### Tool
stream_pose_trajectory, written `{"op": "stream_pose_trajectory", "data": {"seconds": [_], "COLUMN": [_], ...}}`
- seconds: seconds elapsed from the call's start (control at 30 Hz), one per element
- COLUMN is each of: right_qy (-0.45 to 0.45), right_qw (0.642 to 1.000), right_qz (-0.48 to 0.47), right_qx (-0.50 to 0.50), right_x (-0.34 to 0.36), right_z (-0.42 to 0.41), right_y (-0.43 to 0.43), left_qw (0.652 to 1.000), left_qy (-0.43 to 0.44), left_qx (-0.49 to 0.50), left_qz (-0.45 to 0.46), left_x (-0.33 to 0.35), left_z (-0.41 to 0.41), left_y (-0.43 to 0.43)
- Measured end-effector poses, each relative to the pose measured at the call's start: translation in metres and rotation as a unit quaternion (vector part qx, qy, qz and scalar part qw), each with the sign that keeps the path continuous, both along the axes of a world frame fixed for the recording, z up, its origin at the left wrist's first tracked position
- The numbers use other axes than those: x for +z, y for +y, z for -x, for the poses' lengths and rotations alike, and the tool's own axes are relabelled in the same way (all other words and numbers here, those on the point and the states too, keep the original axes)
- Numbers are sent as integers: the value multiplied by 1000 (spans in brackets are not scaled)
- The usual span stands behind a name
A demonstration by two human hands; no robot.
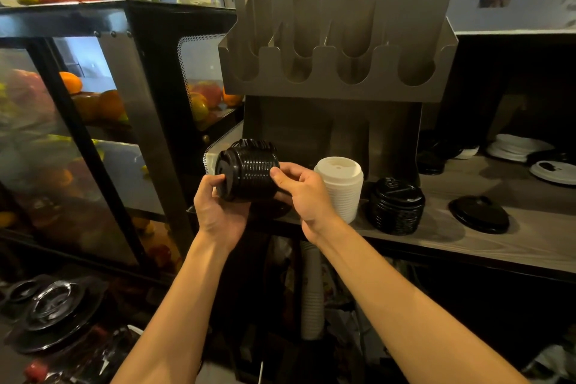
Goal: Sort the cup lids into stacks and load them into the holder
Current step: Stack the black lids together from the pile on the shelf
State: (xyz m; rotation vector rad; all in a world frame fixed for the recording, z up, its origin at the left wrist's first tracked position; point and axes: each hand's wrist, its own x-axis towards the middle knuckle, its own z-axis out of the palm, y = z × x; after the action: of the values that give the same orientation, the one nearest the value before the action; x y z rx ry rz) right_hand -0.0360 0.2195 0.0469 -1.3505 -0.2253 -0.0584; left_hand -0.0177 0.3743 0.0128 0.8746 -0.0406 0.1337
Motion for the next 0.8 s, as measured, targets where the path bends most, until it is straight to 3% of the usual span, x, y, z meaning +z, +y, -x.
{"op": "stream_pose_trajectory", "data": {"seconds": [0.27, 0.47, 0.67, 0.8], "right_qy": [-58, -154, -243, -264], "right_qw": [997, 979, 932, 925], "right_qz": [47, 134, 268, 263], "right_qx": [4, 13, -30, -74], "right_x": [-7, -11, -18, -20], "right_z": [0, 3, 5, 4], "right_y": [2, 0, -1, -3], "left_qw": [1000, 997, 993, 990], "left_qy": [17, -51, -7, 19], "left_qx": [-7, -55, -73, -91], "left_qz": [-1, -22, 92, 107], "left_x": [3, 7, 8, 5], "left_z": [3, 7, 8, 4], "left_y": [-8, -14, -22, -25]}}
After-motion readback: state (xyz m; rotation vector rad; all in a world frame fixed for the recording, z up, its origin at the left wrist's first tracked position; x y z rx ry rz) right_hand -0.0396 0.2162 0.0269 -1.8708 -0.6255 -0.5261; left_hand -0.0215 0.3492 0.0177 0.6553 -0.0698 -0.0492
